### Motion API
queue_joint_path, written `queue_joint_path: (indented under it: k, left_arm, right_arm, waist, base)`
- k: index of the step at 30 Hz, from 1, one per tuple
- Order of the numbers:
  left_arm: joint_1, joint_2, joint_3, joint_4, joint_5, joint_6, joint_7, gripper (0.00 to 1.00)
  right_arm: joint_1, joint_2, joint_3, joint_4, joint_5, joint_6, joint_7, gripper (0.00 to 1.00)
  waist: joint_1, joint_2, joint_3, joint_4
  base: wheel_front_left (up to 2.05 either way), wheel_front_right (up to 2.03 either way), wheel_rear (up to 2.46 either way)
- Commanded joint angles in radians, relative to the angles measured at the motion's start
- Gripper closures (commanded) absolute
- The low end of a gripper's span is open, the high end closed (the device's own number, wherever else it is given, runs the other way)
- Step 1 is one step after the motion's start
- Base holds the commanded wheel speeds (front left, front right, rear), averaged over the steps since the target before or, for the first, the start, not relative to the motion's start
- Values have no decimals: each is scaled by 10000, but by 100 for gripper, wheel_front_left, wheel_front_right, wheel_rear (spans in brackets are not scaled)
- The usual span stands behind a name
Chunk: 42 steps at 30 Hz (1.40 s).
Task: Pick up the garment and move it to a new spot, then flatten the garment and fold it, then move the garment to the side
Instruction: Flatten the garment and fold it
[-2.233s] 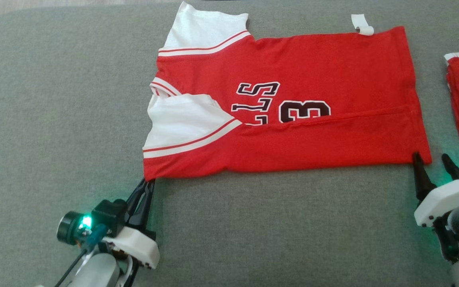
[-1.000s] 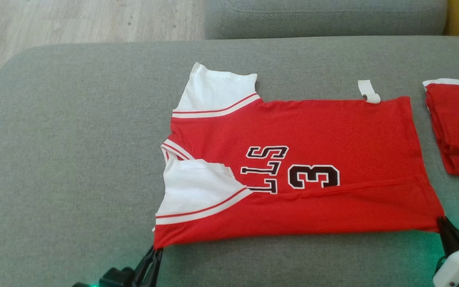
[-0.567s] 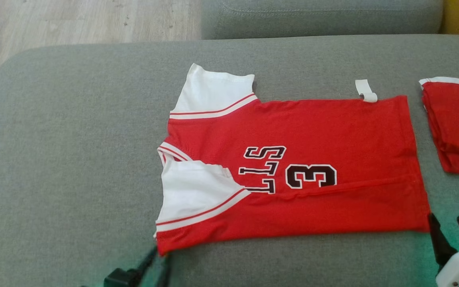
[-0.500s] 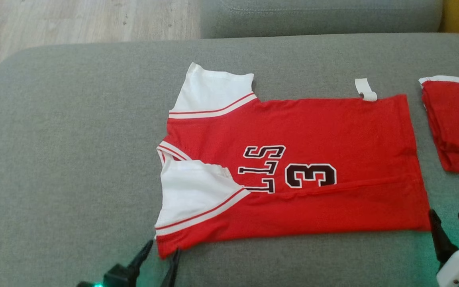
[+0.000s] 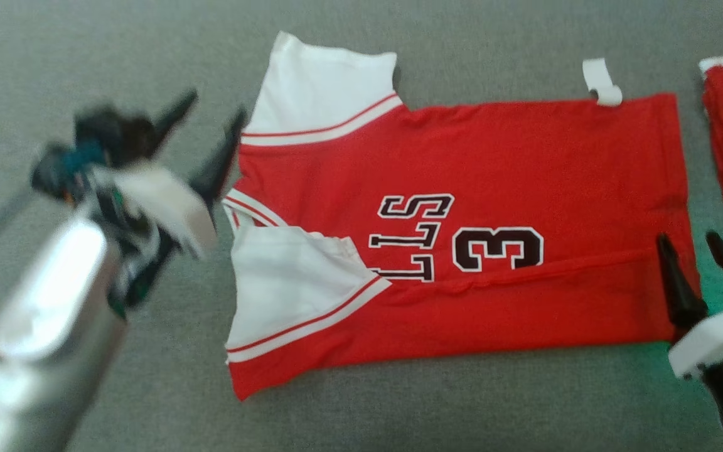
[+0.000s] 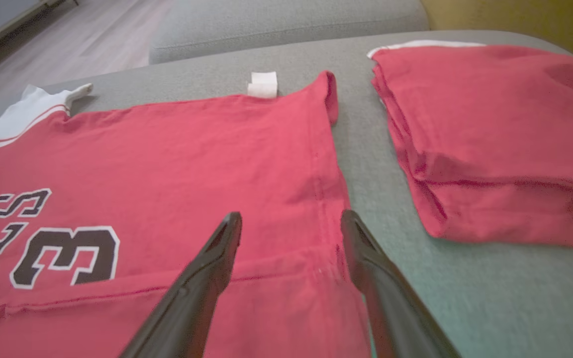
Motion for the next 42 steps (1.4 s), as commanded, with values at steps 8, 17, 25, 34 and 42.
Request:
queue_joint_path:
  k: [8,17,25,34,42]
  left_arm:
    - [-3684,637,134,1839,-930,-382,1995,0]
    - [-5162,1163,-510,3459,-1839,-413,3001,0]
    - [-5420,1827,-994,4029,-2155,-415,2977,0]
    - [-5556,2209,-1536,4117,-2302,-415,3280,9]
    - [-5565,2504,-2051,3684,-2705,-415,3396,100]
  right_arm:
    - [-1239,-143,970,-710,-161,-7,-207,0]
    - [-1742,-68,1498,-827,-87,-7,-303,0]
    - [-1700,16,1388,-772,-57,-7,-478,0]
    - [-1619,122,1346,-691,-57,-7,-576,0]
    - [-1649,119,1319,-679,-22,-7,-578,0]
  waist:
    - [-3,0,1516,-967]
    - [-3,0,2310,-1908]
    - [-3,0,2566,-2506]
    - [-3,0,2597,-2778]
    - [-3,0,2565,-2854]
  base:
    - [0,0,0]
    - [0,0,0]
    - [0,0,0]
    - [0,0,0]
    - [0,0,0]
